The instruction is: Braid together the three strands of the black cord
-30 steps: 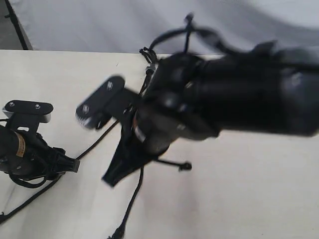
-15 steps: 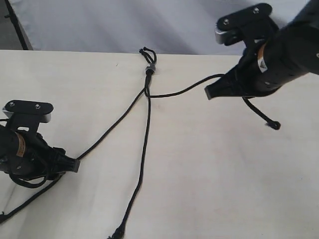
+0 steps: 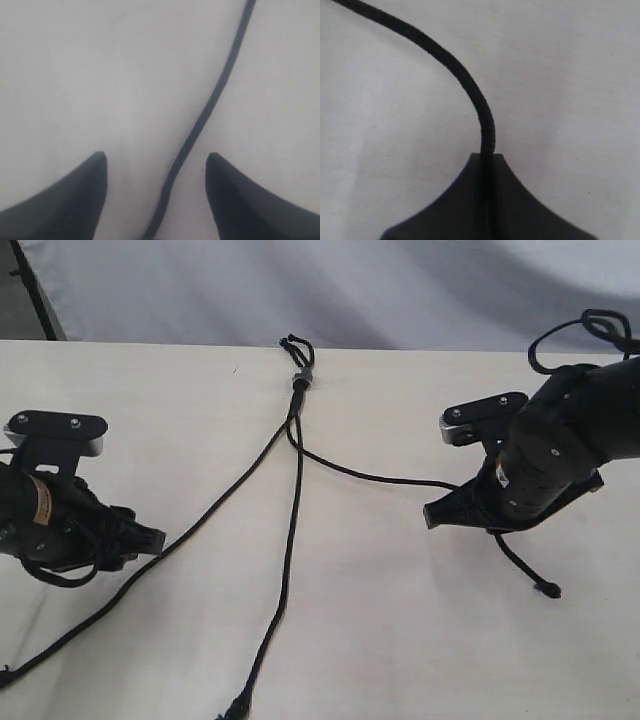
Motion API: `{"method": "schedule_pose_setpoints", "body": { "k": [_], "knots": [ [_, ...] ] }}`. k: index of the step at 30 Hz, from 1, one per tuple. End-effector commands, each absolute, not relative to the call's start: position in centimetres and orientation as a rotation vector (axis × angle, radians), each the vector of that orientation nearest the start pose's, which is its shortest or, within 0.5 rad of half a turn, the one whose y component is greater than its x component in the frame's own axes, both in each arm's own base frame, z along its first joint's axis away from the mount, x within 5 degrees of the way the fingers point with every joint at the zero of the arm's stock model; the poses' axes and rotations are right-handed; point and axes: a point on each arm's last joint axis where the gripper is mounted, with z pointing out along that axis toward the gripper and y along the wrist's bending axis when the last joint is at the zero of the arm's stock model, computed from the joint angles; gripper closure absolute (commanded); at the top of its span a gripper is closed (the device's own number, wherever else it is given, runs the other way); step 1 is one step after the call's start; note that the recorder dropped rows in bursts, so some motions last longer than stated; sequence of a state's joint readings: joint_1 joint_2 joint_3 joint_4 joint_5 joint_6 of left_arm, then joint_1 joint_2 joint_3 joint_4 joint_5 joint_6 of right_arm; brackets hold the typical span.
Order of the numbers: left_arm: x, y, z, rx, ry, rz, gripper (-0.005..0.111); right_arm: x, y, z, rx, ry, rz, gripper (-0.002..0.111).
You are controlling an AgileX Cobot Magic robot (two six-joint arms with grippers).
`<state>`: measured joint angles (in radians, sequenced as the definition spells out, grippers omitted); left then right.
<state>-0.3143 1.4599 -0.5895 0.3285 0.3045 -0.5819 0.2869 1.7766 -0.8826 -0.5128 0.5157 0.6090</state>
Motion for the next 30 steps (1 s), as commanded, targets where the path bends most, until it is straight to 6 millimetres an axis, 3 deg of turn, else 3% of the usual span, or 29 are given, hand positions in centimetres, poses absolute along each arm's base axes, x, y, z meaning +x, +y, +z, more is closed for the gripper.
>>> {"method": "schedule_pose_setpoints", "body": {
  "k": [1,5,9,11,15,16,22,30],
  "knots": [
    [23.0,-8.2,18.7,0.111,2.578,-0.147,0.051,30.3,5.6,12.9,0.018,2.829,-0.385,0.108],
    [22.4,-12.0,18.9,0.284,2.567,-0.230,0.051,30.3,5.4,12.7,0.054,2.835,-0.414,0.107],
    [22.3,-16.3,18.3,0.462,2.572,-0.270,0.051,30.3,5.6,12.7,0.047,2.828,-0.400,0.057],
    [22.5,-18.1,17.8,0.511,2.579,-0.283,0.049,30.8,5.7,13.2,0.034,2.811,-0.396,0.039],
    [22.7,-20.7,16.8,0.574,2.601,-0.300,0.036,31.6,5.4,16.5,0.050,2.763,-0.452,0.037],
    [22.9,-21.7,16.1,0.602,2.621,-0.286,0.030,31.9,5.2,18.8,0.077,2.715,-0.468,0.037],
    [23.5,-24.8,14.3,0.668,2.685,-0.249,0.028,31.8,5.2,24.9,0.093,2.508,-0.349,0.037],
    [23.5,-27.3,13.2,0.772,2.678,-0.239,0.028,31.5,5.2,25.4,0.067,2.478,-0.341,0.037]
  ]
}}
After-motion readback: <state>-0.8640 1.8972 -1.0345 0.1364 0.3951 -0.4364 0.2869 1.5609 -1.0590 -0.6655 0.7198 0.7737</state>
